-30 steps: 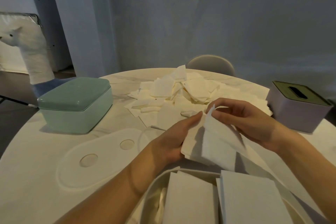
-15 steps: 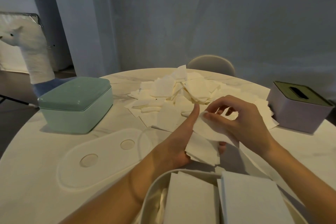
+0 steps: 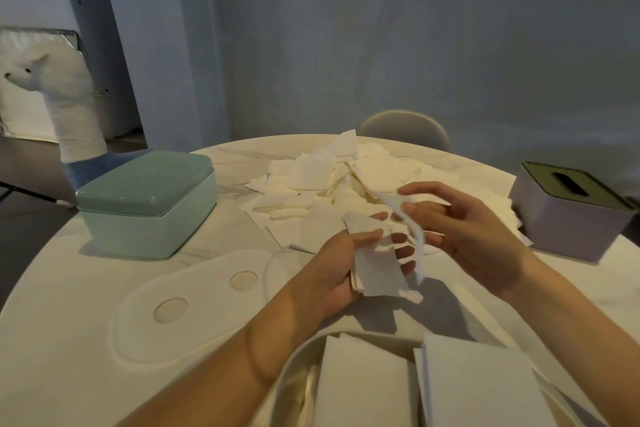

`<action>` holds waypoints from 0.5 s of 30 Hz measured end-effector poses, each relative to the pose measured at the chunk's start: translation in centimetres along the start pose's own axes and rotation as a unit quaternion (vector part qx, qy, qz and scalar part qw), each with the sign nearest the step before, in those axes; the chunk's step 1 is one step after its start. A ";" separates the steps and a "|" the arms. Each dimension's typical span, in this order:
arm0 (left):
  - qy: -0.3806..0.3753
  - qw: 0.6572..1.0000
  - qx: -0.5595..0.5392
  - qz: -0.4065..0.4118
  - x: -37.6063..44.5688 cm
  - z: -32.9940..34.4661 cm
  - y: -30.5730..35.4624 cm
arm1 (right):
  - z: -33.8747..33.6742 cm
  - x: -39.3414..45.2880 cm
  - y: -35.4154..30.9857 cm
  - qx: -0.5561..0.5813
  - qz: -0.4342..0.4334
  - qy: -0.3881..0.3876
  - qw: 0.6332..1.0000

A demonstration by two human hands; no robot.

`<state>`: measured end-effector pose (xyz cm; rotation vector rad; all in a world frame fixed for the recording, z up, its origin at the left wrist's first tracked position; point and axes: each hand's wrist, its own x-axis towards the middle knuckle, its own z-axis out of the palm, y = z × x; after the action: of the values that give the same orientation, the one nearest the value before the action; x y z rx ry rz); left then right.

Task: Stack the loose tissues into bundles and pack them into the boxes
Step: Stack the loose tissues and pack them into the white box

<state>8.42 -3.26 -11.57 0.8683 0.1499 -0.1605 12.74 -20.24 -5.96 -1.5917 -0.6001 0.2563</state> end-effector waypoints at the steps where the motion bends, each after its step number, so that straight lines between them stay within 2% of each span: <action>1: 0.001 1.000 -0.012 -0.013 -0.2 0.2 0.1 | 0.4 -0.1 0.5 -0.052 -0.010 0.012 0.999; 3: -0.019 0.999 -0.014 -0.021 -0.5 0.6 0.0 | 1.2 -0.1 1.7 -0.125 -0.025 0.070 0.989; 6: -0.035 0.999 0.031 -0.012 -0.2 0.4 -0.1 | 1.6 0.2 3.1 -0.174 -0.026 0.137 0.975; 11: -0.020 0.994 0.106 -0.010 -1.4 0.9 0.3 | 1.5 0.5 4.0 -0.208 -0.043 0.158 0.964; 15: -0.003 0.988 0.157 -0.002 -1.0 0.7 0.0 | 1.3 0.8 4.1 -0.266 -0.042 0.125 0.955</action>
<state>7.49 -3.72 -10.90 1.1815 0.1231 -0.1930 13.70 -18.80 -9.99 -2.0695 -0.5639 -0.1889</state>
